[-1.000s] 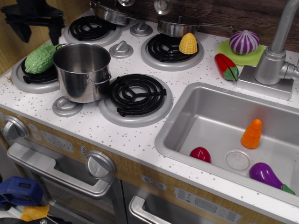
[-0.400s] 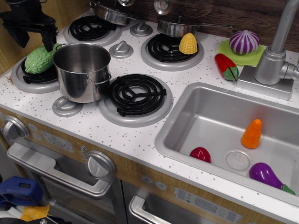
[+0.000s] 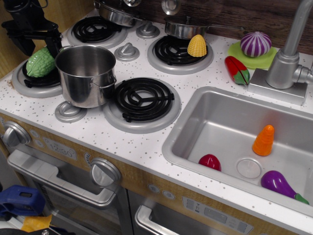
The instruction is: Put green squash in pot or pan
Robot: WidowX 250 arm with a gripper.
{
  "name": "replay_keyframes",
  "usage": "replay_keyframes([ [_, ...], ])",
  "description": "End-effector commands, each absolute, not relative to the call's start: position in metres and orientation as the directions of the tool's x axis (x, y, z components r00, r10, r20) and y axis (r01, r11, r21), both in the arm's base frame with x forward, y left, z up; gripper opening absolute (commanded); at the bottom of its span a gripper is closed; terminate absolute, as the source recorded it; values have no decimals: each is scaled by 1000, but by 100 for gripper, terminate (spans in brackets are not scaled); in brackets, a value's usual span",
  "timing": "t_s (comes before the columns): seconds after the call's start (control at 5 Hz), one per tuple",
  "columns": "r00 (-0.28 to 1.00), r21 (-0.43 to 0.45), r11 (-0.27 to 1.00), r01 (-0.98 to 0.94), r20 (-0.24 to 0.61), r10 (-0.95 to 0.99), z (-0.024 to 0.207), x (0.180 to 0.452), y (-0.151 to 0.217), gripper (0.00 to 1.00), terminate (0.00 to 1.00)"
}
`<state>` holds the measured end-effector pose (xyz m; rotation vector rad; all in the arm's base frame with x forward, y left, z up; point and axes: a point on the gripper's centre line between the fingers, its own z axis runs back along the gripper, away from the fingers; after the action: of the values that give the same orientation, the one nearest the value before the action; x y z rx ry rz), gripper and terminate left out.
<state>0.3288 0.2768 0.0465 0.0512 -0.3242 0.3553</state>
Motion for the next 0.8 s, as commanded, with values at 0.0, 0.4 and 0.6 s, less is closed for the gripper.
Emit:
replay_keyframes([
  [0.0, 851, -26, 928, -372, 390, 352, 49, 324, 283, 100, 0],
  [0.4, 858, 5, 926, -378, 379, 348, 56, 324, 284, 0, 0],
  [0.6, 888, 105, 926, -362, 341, 309, 85, 325, 290, 0, 0],
])
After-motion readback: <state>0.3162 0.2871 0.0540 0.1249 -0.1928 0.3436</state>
